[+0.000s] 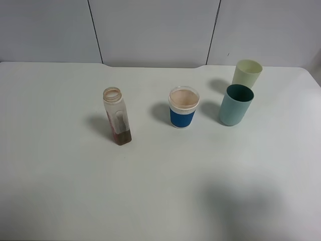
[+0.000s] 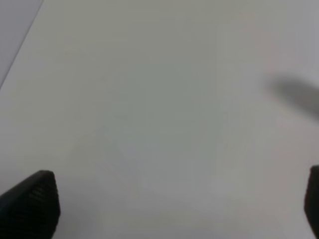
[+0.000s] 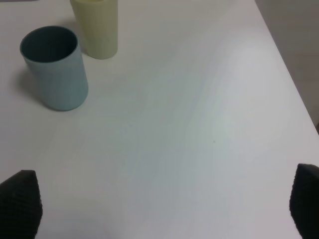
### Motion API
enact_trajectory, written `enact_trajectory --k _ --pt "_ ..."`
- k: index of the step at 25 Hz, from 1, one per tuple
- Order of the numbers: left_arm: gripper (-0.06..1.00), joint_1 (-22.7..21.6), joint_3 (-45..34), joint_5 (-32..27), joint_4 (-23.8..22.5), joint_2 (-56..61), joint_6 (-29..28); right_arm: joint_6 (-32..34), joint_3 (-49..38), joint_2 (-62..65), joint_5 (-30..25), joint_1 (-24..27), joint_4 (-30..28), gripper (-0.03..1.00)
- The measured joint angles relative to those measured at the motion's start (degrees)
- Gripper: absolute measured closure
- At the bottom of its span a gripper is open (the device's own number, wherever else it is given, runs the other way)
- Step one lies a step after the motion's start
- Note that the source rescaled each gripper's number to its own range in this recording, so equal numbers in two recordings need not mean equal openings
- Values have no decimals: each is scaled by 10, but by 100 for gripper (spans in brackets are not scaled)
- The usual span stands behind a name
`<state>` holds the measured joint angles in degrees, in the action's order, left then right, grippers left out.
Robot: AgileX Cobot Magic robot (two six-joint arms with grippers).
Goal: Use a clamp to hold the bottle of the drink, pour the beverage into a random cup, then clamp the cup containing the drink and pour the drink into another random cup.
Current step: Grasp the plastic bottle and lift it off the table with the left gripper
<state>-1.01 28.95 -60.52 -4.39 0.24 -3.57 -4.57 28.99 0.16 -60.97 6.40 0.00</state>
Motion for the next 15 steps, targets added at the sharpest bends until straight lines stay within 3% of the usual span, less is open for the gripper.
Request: enact_trajectory --k 15 --pt "-6 0 0 0 0 -2 0 0 0 0 0 0 0 -3"
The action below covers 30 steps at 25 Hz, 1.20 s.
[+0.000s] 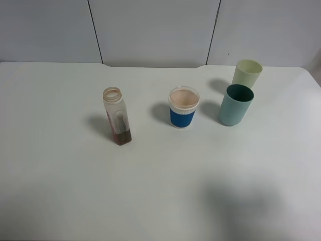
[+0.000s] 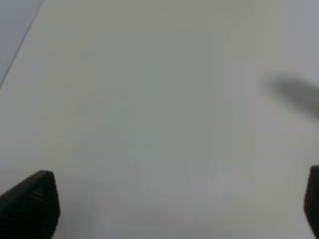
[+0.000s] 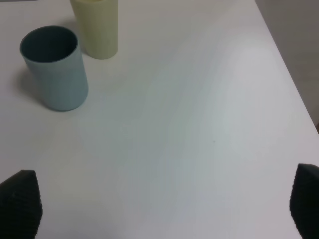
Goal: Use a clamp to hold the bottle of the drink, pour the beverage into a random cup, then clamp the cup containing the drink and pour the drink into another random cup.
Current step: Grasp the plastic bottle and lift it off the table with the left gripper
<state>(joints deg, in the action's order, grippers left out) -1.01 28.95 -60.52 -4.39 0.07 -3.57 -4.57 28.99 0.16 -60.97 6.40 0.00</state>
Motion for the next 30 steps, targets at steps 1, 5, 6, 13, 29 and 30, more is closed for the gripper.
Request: enact_trajectory --k 1,5,6,13,29,30 --pt "-6 0 0 1 0 -4 0 0 0 0 0 0 0 -3" --pt "-6 0 9 11 2 -50 0 0 0 0 0 0 0 -3" --pt "-6 0 17 18 2 -69 0 0 0 0 0 0 0 -3" --pt "-6 0 64 51 2 -209 31 0 0 0 0 0 0 -3" --pt "-6 0 84 66 102 -463 68 0 0 0 0 0 0 -3" --pt "-6 0 84 66 110 -475 68 0 0 0 0 0 0 -3"
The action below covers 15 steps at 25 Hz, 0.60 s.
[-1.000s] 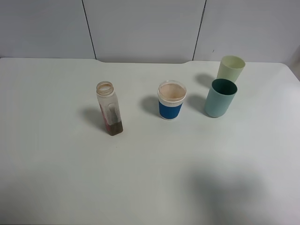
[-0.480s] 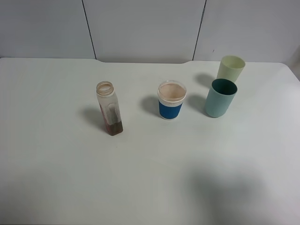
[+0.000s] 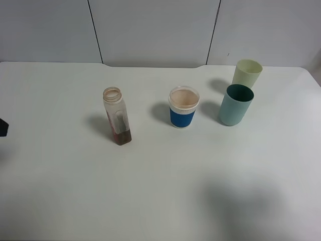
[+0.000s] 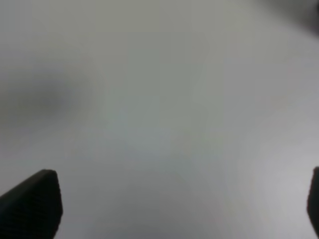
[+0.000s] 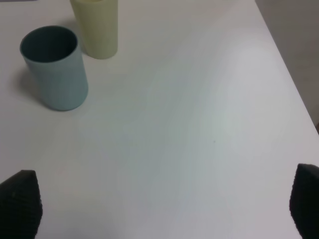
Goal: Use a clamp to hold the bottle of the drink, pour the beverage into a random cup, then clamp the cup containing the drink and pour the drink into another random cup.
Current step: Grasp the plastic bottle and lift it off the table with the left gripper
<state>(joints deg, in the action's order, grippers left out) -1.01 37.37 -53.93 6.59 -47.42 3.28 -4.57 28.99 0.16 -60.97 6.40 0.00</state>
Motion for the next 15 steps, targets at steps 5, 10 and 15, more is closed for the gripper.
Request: enact_trajectory --k 5,10,15 --pt "-6 5 0 1 22 -64 -2 0 0 0 0 0 0 -3" --pt "-6 32 0 2 43 -126 -33 0 0 0 0 0 0 -3" --pt "-6 66 0 5 62 -180 -69 0 0 0 0 0 0 -3"
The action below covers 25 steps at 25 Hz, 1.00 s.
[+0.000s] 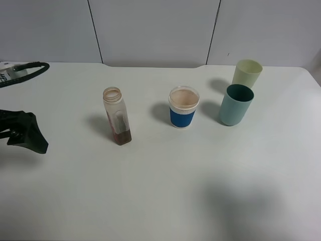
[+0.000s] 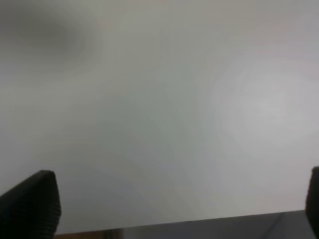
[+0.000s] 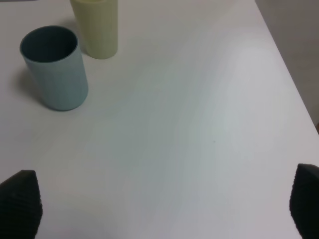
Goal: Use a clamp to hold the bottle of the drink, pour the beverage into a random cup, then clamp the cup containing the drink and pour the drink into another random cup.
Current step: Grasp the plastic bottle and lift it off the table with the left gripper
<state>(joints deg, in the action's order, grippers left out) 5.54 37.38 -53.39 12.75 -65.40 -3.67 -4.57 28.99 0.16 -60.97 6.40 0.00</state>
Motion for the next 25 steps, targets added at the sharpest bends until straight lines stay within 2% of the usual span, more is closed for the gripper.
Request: enact_trajectory --k 3,9,18,25 --pt "-6 32 0 21 26 -23 -10 0 0 0 0 0 0 -3" --pt "-6 125 -34 113 99 -54 -19 0 0 0 0 0 0 -3" --pt "-6 247 -109 305 188 -119 -31 0 0 0 0 0 0 -3" --pt "-6 307 -132 467 207 -179 -31 0 0 0 0 0 0 -3"
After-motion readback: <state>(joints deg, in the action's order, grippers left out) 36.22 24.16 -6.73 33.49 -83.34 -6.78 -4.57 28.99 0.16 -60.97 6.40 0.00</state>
